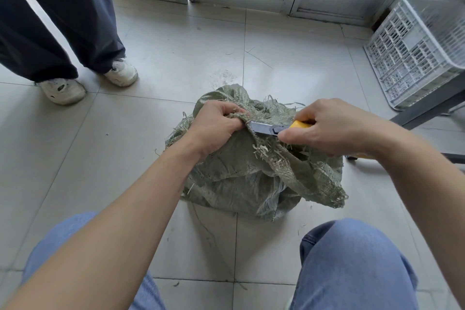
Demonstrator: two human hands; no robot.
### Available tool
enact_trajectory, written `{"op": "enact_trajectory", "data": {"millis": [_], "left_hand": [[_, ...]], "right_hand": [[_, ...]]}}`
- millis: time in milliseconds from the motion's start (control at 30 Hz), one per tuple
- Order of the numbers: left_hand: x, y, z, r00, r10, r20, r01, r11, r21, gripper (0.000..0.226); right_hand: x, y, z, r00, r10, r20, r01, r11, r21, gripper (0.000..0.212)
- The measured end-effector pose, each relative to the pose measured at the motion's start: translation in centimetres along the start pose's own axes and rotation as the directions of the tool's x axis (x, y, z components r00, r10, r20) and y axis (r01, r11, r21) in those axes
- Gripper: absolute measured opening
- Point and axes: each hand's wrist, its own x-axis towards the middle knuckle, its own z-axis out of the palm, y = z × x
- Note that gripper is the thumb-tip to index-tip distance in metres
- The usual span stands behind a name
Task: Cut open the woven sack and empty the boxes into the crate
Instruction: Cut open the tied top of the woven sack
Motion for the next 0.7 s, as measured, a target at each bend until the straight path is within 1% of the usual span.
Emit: {"op": "enact_trajectory", "data": {"millis": [200,367,467,533,633,700], "left_hand": [[-0.5,0.6,0.2,1.000,-0.011,0.008,0.011,1.000,-0.030,0.022],[-0.5,0.5,0.0,1.000,-0.021,0.019,0.023,0.998,-0.061,0.013],[-0.4,0.3,0.1,0.999,-0.037,0.025,0.038,0.996,-0.077,0.009],[-0.3,0.4,0.3,0.999,-0.041,0.020,0.042,0.996,-0.079,0.012],[0.0,0.6,0.4,0.999,-0.043,0.003,0.043,0.998,-0.042,0.014],[0.4,0.7,0.3,1.000,-0.022,-0.013,0.023,0.999,0.038,0.015]], "right_hand": [[0.1,-0.1,0.2,1.000,0.004,0.002,-0.004,1.000,0.028,0.047],[0.3,-0.3,0.7,0.998,-0.015,-0.067,0.018,0.999,0.038,0.048],[0.5,-0.5,0.9,0.993,-0.007,-0.114,0.016,0.997,0.077,0.048],[0.8,-0.6,1.1,0.990,0.008,-0.143,0.010,0.992,0.124,0.049],[2.0,-0.6,1.5,0.984,0.048,-0.171,-0.011,0.978,0.210,0.053],[2.8,-0.8,1.6,0.985,0.080,-0.155,-0.040,0.967,0.250,0.053]]}}
